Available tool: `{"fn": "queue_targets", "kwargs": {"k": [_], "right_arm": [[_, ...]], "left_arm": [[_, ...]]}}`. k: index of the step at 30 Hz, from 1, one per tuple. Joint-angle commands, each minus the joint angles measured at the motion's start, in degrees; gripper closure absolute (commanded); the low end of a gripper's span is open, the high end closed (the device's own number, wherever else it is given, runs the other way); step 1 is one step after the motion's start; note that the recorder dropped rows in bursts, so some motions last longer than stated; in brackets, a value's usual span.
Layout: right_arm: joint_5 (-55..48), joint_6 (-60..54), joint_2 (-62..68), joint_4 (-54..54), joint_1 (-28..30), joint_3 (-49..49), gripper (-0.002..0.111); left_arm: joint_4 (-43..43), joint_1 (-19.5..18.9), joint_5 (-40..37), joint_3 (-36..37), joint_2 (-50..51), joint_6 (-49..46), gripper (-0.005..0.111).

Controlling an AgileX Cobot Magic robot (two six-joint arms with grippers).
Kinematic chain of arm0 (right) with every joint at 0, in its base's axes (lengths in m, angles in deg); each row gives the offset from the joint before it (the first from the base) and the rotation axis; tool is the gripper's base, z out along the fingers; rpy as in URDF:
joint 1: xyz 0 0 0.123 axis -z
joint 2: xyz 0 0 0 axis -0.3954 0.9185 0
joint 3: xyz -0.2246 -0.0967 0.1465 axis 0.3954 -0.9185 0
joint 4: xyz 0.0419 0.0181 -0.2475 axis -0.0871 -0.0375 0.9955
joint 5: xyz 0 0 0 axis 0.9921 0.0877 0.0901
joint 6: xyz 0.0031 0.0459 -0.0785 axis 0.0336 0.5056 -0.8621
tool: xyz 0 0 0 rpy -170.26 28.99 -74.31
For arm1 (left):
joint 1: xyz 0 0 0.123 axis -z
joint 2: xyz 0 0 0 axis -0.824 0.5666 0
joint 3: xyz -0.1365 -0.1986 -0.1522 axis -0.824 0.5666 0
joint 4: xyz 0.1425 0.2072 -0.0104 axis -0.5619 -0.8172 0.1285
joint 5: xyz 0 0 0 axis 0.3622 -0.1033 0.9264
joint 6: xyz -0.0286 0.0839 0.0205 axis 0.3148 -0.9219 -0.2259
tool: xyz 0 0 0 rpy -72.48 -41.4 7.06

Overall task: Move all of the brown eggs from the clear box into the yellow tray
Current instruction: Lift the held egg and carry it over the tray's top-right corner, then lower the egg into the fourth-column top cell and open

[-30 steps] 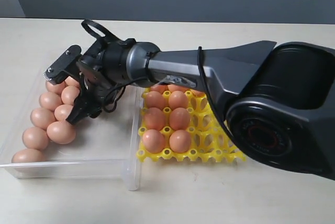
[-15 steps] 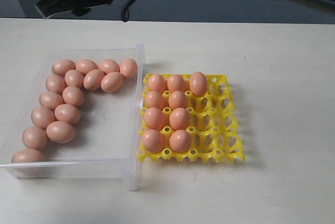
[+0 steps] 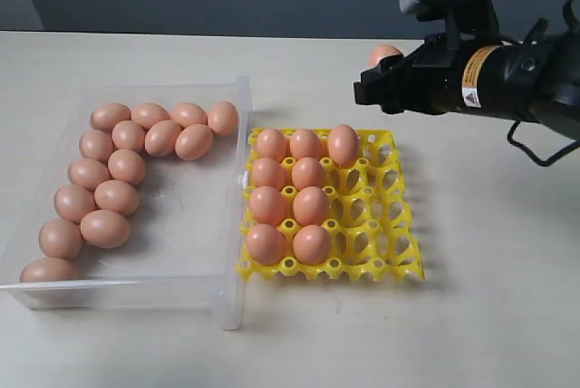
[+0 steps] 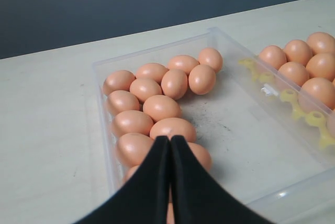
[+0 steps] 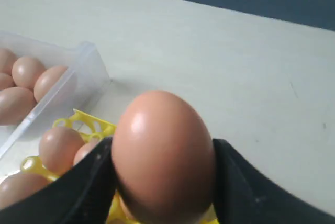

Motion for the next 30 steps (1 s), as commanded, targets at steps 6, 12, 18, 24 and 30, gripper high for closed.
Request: {"fn": "queue_targets", "kwargs": {"k": [6, 12, 18, 24, 30], "right_arm": [[21.3, 0.1, 15.6, -1.4, 6.7, -1.7, 0.108], [21.4, -0.5, 19.7, -3.9, 6.6, -1.7, 0.108], [21.4, -3.6, 20.3, -6.2, 6.6, -1.5, 0.108], [21.3, -3.7, 20.3, -7.2, 6.6, -1.5, 0.108], [21.3, -3.9, 20.3, -7.2, 6.6, -1.5, 0.099]], "left_arm": [[0.0, 0.1, 0.6, 0.2, -0.3, 0.0, 0.106], [0.0, 0.1, 0.6, 0.2, -0.3, 0.0, 0.106], [0.0, 0.1, 0.6, 0.2, -0.3, 0.0, 0.106], [0.0, 0.1, 0.6, 0.2, -0.3, 0.0, 0.106], [0.0, 0.1, 0.6, 0.2, -0.3, 0.0, 0.106]]}}
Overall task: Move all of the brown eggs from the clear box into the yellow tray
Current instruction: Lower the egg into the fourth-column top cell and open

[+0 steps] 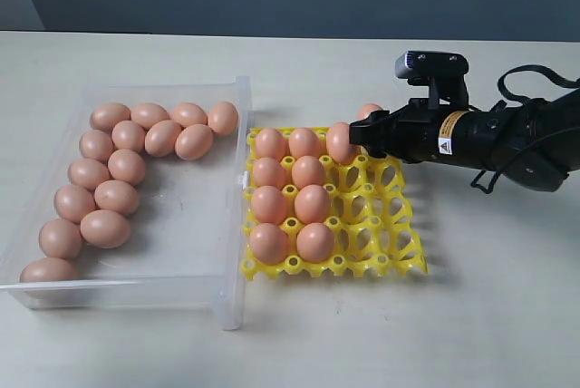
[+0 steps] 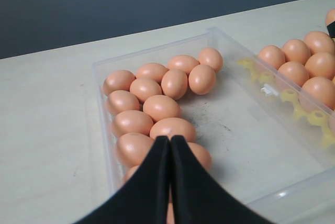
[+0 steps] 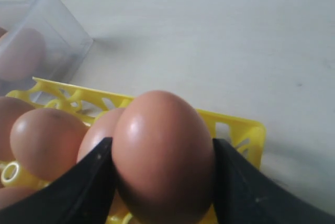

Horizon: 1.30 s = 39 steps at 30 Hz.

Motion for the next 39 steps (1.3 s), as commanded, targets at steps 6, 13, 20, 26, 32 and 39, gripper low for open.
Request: {"fn": "queue_targets", "kwargs": {"k": [6, 13, 20, 26, 32, 39], "right_arm": [[0.6, -0.8, 0.1, 1.9, 0.2, 0.1, 0.079], [0.6, -2.3, 0.0, 2.2, 0.2, 0.1, 0.078], [0.6, -5.8, -1.4, 2.0, 0.2, 0.1, 0.067], [0.6, -6.3, -1.9, 2.0, 0.2, 0.2, 0.055], [0.5, -6.5, -1.9, 2.0, 0.2, 0.2, 0.055], [0.2, -6.7, -1.9, 0.5, 0.2, 0.2, 0.055]], "left_arm": [[0.0, 0.1, 0.6, 0.2, -0.3, 0.0, 0.106], [0.0, 0.1, 0.6, 0.2, -0.3, 0.0, 0.106], [0.0, 0.1, 0.6, 0.2, -0.3, 0.0, 0.106], [0.0, 0.1, 0.6, 0.2, -0.3, 0.0, 0.106], [0.0, 0.1, 0.6, 0.2, -0.3, 0.0, 0.106], [0.0, 0.1, 0.6, 0.2, -0.3, 0.0, 0.106]]}}
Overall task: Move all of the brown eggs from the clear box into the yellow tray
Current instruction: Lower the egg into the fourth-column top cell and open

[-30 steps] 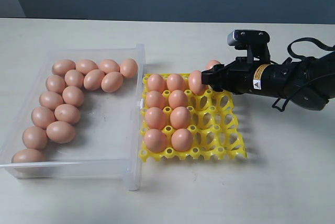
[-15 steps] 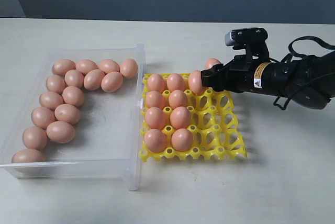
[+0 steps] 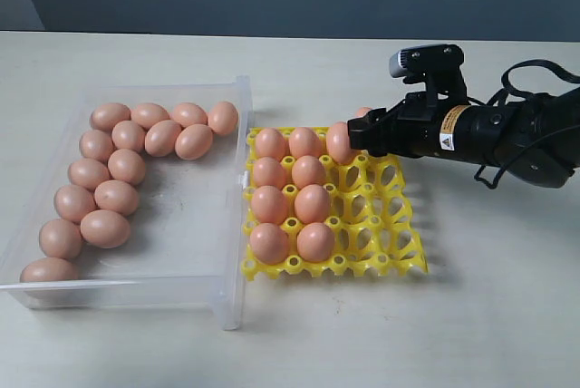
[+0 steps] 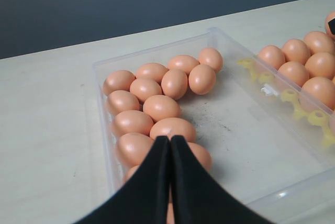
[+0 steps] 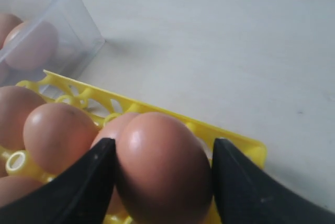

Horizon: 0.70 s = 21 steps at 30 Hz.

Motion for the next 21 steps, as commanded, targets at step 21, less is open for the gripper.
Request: {"fn": "queue_targets", "kwargs": {"k": [21], "right_arm": [[-2.4, -1.0, -5.8, -2.5, 0.2, 0.2, 0.055]], "left_arm": [[0.0, 0.1, 0.6, 0.2, -0.3, 0.0, 0.106]]}}
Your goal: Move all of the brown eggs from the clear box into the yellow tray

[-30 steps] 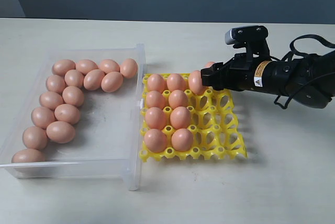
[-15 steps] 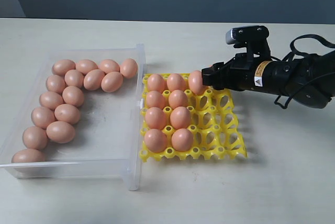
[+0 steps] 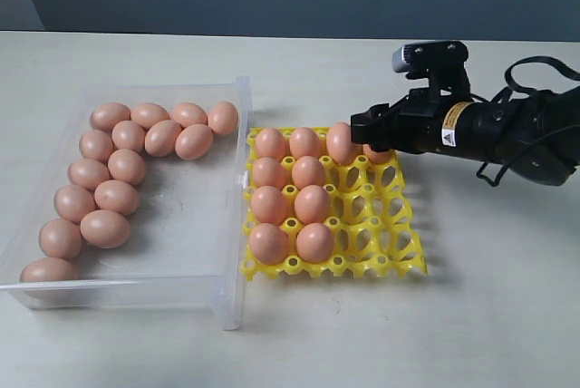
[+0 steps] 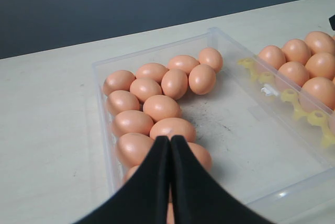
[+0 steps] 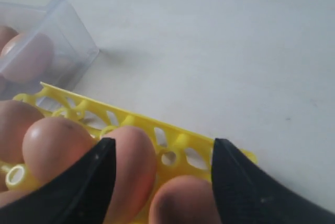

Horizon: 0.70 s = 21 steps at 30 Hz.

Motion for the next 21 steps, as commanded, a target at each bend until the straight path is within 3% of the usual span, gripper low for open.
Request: {"fn": "queue_targets", "kwargs": {"k": [1, 8, 10, 15, 21], "right_arm": [[-2.1, -0.5, -5.9, -0.5, 0.2, 0.2, 0.055], [-6.4, 0.4, -17.3, 0.1, -1.8, 0.2, 0.055], [-7.1, 1.6, -19.8, 0.1, -6.1, 1.0, 0.055], [-25.3, 3.8, -15.2, 3.2, -21.4, 14.1, 0.055], [-34.5, 2.7, -4.3, 3.2, -29.2, 26.3, 0.055]], "left_arm": [[0.0, 0.1, 0.6, 0.2, -0.3, 0.0, 0.106], [0.0, 0.1, 0.6, 0.2, -0.3, 0.0, 0.106], [0.0, 0.1, 0.6, 0.2, -0.3, 0.0, 0.106], [0.0, 0.1, 0.6, 0.2, -0.3, 0.0, 0.106], [0.0, 0.1, 0.6, 0.2, -0.3, 0.0, 0.106]]}}
